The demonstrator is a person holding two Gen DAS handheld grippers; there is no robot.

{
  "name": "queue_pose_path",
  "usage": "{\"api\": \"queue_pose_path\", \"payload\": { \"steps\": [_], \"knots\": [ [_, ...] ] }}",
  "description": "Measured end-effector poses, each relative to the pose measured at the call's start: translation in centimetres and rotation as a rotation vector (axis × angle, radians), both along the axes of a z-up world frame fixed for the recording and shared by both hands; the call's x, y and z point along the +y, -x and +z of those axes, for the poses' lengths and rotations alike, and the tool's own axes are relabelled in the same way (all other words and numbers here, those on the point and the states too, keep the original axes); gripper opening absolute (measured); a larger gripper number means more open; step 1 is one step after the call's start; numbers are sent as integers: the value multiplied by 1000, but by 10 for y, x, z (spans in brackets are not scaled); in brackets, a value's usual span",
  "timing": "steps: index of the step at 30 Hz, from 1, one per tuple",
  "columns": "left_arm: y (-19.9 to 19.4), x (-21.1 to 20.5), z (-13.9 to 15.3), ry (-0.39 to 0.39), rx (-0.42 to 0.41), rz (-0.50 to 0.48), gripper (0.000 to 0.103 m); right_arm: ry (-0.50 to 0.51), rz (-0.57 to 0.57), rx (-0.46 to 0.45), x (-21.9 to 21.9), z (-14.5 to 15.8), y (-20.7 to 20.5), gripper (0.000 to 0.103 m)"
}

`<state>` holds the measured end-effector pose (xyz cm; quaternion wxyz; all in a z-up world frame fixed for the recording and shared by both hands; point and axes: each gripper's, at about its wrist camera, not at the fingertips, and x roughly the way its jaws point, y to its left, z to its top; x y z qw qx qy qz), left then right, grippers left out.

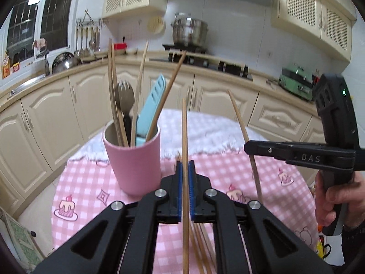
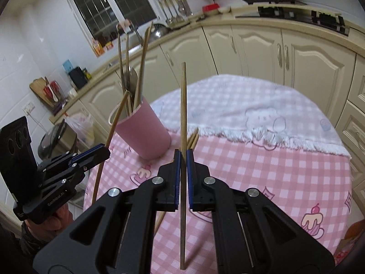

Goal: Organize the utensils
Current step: 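Lift both held chopsticks up over the pink cup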

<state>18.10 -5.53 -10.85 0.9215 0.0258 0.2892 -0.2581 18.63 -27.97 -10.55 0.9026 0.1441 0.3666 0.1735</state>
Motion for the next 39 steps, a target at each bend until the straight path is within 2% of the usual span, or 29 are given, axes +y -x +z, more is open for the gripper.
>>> {"api": "queue_pose_path", "payload": {
  "steps": [13, 19, 30, 39],
  "knots": [
    [1, 16, 34, 88, -123, 66, 4, -32, 20, -100, 1, 28, 6, 6],
    [-3, 24, 59, 133, -204, 108, 4, -45, 49, -172, 10, 56, 2, 6],
    [-26, 43, 115, 231, -350, 166, 4, -66, 111, -349, 42, 124, -24, 6],
    [-51, 54, 136, 301, -392, 182, 4, -95, 129, -410, 61, 152, -56, 6]
  ]
}}
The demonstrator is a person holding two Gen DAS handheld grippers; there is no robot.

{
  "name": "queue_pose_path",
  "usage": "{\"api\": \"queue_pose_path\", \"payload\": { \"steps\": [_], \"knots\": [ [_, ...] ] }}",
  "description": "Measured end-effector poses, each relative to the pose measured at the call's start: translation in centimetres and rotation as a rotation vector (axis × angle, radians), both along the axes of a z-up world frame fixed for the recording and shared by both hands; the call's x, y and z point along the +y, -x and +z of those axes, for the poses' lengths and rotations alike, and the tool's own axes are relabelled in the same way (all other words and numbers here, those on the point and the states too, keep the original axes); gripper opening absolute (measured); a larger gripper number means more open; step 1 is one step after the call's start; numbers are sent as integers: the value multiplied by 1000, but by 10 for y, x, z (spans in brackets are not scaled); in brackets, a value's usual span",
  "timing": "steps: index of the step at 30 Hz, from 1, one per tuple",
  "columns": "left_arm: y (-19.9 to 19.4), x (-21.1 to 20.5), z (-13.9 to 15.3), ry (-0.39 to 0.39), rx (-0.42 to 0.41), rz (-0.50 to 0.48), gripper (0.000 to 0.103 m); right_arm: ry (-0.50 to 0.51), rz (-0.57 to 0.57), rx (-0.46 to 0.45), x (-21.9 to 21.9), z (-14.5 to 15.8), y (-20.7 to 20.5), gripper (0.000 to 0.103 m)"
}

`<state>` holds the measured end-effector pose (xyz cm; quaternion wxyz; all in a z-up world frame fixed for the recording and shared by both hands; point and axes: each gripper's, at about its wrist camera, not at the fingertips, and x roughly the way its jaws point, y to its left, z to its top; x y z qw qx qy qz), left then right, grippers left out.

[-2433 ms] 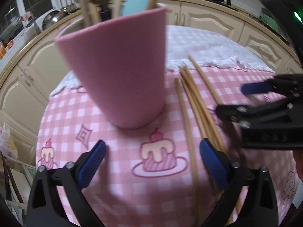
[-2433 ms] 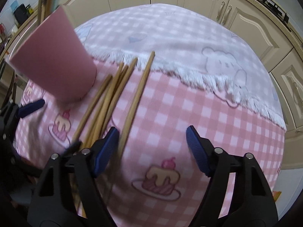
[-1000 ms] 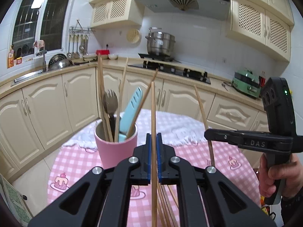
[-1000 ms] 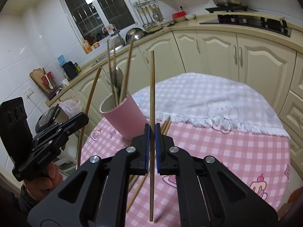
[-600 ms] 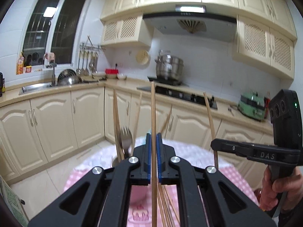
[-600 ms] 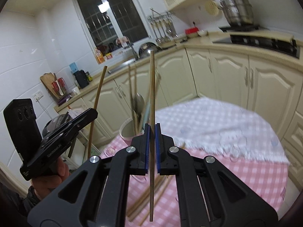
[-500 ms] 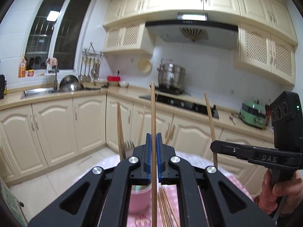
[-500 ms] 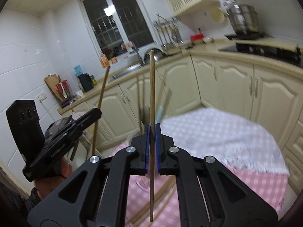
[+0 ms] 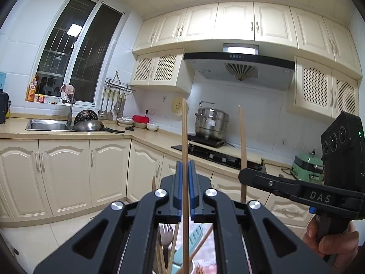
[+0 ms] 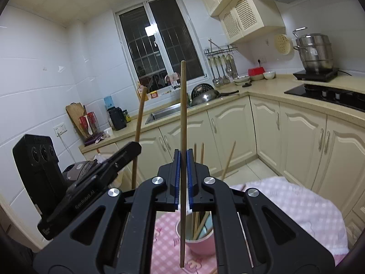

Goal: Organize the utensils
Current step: 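Lift both held chopsticks up over the pink cup, then lower both chopsticks into the pink cup and open both grippers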

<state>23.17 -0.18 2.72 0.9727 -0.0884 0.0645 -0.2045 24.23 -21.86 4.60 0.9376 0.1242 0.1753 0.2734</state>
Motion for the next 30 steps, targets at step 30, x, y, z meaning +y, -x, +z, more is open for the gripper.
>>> {"api": "queue_pose_path", "payload": {
  "steps": [30],
  "knots": [
    [-69, -8, -28, 33, 0, -13, 5, 1, -59, 10, 32, -19, -61, 6]
  ]
}}
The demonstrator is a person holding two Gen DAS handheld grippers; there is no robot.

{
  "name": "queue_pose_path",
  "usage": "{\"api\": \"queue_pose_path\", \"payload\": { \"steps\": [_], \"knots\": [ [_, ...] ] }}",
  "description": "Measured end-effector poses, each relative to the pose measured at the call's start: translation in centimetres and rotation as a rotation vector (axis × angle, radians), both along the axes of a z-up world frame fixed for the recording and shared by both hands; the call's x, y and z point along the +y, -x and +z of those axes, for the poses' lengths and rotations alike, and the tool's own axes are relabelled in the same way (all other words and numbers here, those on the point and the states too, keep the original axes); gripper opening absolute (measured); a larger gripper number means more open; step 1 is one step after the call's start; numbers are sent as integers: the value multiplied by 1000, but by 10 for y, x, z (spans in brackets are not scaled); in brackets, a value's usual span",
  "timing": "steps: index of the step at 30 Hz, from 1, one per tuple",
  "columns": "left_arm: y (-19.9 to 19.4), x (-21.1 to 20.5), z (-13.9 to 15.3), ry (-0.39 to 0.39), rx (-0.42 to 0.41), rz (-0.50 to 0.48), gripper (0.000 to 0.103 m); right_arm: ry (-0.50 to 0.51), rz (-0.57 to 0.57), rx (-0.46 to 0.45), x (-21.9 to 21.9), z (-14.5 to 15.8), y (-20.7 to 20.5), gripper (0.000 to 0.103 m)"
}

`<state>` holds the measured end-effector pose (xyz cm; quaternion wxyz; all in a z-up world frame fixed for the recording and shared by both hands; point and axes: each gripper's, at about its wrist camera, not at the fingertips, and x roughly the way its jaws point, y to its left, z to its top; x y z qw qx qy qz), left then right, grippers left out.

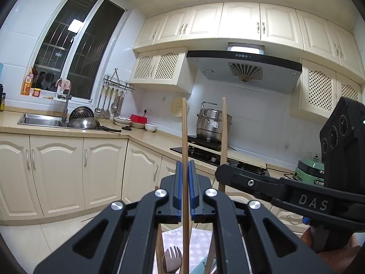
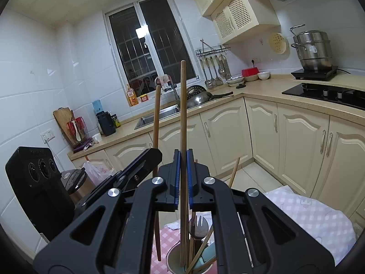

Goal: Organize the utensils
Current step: 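Lower both chopsticks into the pink cup and open both grippers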

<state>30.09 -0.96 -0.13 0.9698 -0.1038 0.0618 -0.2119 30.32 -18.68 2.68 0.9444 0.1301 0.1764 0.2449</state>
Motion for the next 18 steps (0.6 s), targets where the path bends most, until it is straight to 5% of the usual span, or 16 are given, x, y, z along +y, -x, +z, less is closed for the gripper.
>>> {"api": "queue_pose_path", "payload": {
  "steps": [10, 11, 12, 14, 15, 16, 18],
  "knots": [
    [-9, 3, -29, -6, 60, -1, 7, 16, 16, 86, 8, -28, -13, 7],
    [-9, 5, -32, -7, 77, -2, 9, 18, 14, 100, 7, -31, -13, 8],
    [-8, 6, -35, -11, 89, -2, 22, 18, 11, 122, 6, -34, -14, 9],
    [-3, 11, -37, -7, 94, 5, 48, 12, 2, 149, -1, -38, -13, 28],
    [0, 15, -38, -1, 93, 6, 63, 10, -13, 149, -5, -37, -10, 64],
    [4, 17, -37, -1, 92, 11, 74, 4, -24, 144, -8, -36, -7, 82],
    [10, 20, -34, -8, 85, 24, 84, -8, -54, 112, -17, -30, 1, 82]
  ]
}}
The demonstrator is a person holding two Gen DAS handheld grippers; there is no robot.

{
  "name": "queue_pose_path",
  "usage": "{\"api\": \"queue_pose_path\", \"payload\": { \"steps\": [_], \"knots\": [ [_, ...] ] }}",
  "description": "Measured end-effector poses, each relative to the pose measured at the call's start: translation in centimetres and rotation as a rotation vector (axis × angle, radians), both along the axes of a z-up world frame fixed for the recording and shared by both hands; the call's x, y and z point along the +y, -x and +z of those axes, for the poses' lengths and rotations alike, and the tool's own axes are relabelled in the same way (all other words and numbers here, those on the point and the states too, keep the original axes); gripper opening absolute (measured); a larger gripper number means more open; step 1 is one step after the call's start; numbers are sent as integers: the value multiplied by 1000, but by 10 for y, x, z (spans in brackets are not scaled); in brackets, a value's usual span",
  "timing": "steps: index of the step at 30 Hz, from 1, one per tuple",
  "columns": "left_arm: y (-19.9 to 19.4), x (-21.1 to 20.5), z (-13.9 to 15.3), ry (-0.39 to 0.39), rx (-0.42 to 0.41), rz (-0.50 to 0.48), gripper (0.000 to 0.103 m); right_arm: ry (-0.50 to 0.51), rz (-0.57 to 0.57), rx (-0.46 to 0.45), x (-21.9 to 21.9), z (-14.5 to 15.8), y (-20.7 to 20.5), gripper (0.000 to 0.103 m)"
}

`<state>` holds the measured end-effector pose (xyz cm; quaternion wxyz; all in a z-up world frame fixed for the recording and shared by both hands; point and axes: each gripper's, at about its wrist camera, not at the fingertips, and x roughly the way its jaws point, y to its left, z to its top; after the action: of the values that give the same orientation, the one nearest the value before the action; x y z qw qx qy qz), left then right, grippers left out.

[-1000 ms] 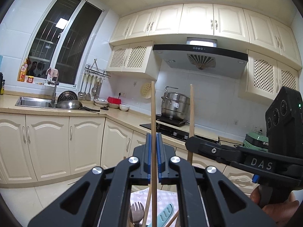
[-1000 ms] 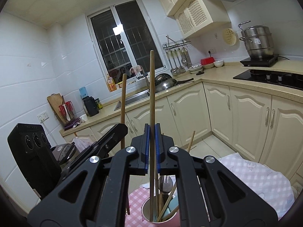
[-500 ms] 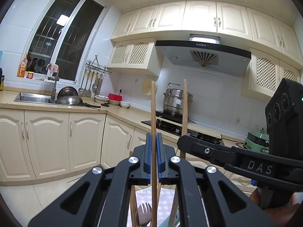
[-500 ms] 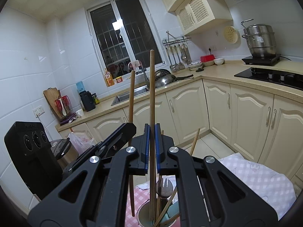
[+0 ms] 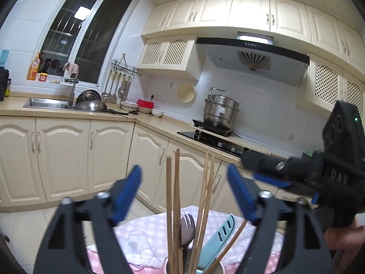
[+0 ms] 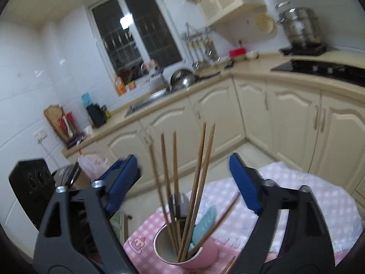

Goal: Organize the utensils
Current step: 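Lower both chopsticks into the pink cup and open both grippers, then withdraw both grippers from the cup back toward the chopstick bundle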

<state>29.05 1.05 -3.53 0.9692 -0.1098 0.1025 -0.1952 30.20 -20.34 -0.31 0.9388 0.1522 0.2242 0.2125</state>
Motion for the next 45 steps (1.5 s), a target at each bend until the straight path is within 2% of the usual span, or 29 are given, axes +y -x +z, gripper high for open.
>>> {"api": "queue_pose_path", "payload": {
  "steps": [1, 3, 4, 10, 24, 35, 45],
  "knots": [
    [3, 1, 2, -5, -3, 4, 90, 1, -9, -8, -4, 4, 4, 83],
    [8, 1, 7, -17, -8, 10, 95, -10, -25, -17, -12, 10, 7, 95],
    [11, 0, 10, -28, -10, 15, 97, -12, -42, -22, -17, 12, 9, 97],
    [24, -3, 21, -70, 19, 29, 98, -20, -94, -11, -39, 20, 15, 97],
    [62, -9, 35, -122, 10, 22, 98, -3, -123, 24, -67, 22, 40, 97],
    [78, -14, 28, -151, 47, 9, 98, 10, -149, 83, -85, 11, 58, 97],
    [88, -15, 7, -195, 117, 13, 98, 26, -166, 169, -95, -13, 68, 97]
  ]
}}
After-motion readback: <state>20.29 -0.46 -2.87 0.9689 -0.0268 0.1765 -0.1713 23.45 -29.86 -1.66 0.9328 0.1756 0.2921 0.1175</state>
